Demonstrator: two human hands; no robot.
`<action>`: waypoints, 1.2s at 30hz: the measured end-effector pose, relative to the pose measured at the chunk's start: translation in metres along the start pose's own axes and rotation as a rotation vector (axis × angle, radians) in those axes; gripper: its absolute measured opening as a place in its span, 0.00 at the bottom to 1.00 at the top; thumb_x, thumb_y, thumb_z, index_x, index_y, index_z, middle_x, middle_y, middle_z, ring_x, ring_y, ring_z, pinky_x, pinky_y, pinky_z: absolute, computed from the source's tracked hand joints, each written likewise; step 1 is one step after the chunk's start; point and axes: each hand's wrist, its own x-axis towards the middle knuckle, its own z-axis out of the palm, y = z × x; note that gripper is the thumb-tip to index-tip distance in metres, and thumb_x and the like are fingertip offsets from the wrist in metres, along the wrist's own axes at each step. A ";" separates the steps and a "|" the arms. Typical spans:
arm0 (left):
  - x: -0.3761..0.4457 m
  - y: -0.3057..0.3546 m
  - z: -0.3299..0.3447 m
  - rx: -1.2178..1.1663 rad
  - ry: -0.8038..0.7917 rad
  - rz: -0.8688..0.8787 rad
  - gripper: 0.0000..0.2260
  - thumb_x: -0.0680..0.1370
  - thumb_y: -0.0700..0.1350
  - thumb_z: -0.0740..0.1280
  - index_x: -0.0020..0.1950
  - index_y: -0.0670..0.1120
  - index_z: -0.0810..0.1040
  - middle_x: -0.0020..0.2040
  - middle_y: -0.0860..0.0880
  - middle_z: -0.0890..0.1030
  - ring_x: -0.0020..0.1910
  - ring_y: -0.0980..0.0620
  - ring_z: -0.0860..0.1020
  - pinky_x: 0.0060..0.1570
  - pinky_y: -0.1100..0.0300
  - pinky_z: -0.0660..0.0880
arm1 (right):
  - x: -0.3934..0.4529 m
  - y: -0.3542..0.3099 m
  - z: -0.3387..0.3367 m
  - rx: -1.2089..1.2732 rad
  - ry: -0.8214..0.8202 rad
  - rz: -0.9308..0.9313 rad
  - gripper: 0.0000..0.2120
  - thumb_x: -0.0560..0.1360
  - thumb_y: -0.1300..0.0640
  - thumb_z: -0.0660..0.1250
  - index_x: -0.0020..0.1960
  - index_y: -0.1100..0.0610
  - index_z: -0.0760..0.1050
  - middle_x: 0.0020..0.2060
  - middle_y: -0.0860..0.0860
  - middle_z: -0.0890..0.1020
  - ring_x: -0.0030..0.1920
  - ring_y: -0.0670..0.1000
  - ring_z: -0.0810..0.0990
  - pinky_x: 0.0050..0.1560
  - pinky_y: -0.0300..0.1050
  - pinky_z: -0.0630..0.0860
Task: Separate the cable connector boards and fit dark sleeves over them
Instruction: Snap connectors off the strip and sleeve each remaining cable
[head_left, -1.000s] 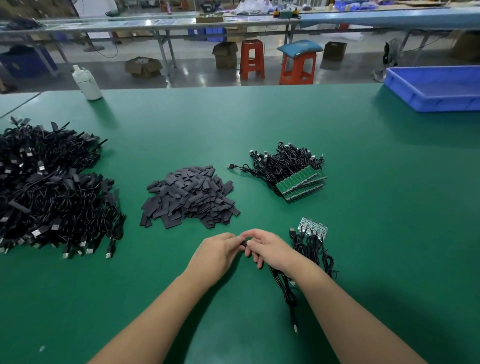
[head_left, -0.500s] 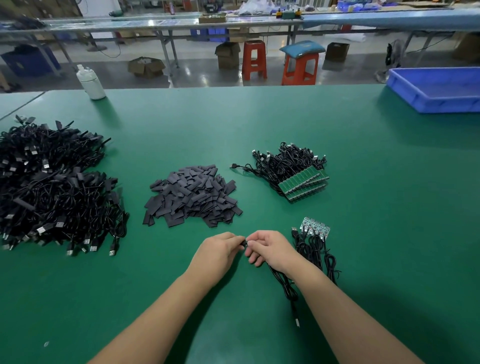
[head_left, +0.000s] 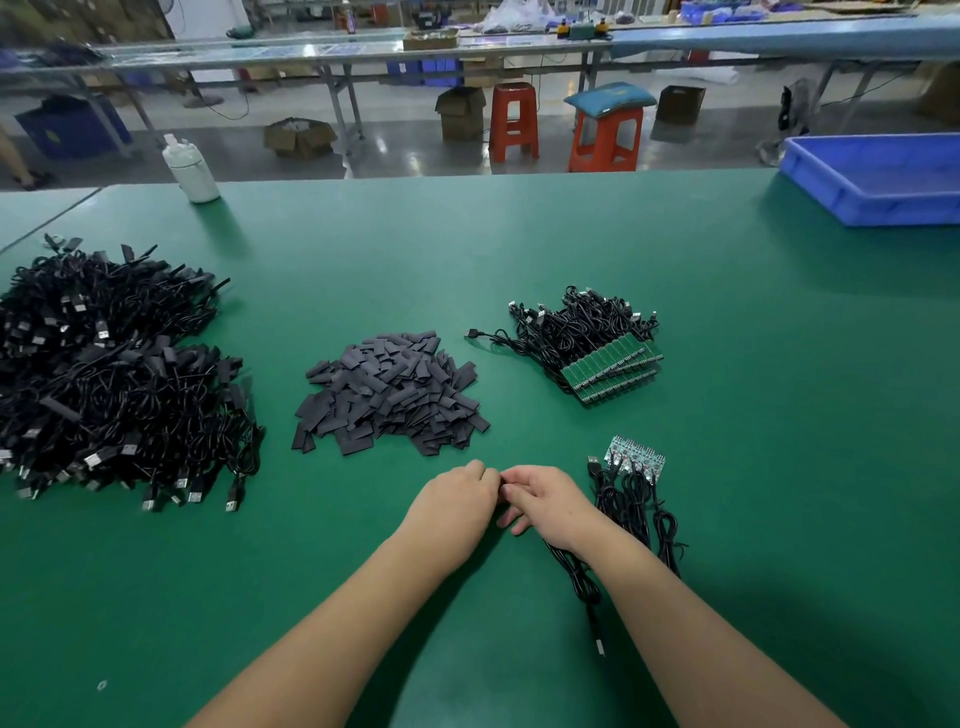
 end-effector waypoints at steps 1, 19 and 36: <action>0.000 0.000 0.000 -0.007 0.004 0.008 0.12 0.78 0.40 0.61 0.61 0.44 0.69 0.55 0.46 0.72 0.53 0.45 0.76 0.47 0.53 0.73 | 0.000 0.000 0.000 0.000 0.001 0.000 0.10 0.82 0.65 0.57 0.56 0.56 0.76 0.38 0.45 0.83 0.34 0.44 0.82 0.36 0.38 0.79; -0.023 0.019 -0.022 -1.589 0.076 -0.287 0.09 0.81 0.44 0.65 0.46 0.41 0.80 0.39 0.45 0.83 0.36 0.52 0.79 0.39 0.62 0.76 | 0.011 -0.071 0.002 1.382 0.344 -0.082 0.07 0.83 0.67 0.56 0.53 0.64 0.73 0.43 0.57 0.81 0.41 0.51 0.80 0.42 0.41 0.81; -0.081 -0.237 -0.033 0.053 0.140 -0.997 0.11 0.80 0.51 0.64 0.57 0.46 0.72 0.56 0.43 0.78 0.57 0.40 0.74 0.54 0.48 0.72 | -0.034 -0.002 -0.110 -0.926 0.353 0.225 0.21 0.82 0.46 0.58 0.73 0.52 0.68 0.68 0.51 0.75 0.67 0.54 0.74 0.67 0.56 0.72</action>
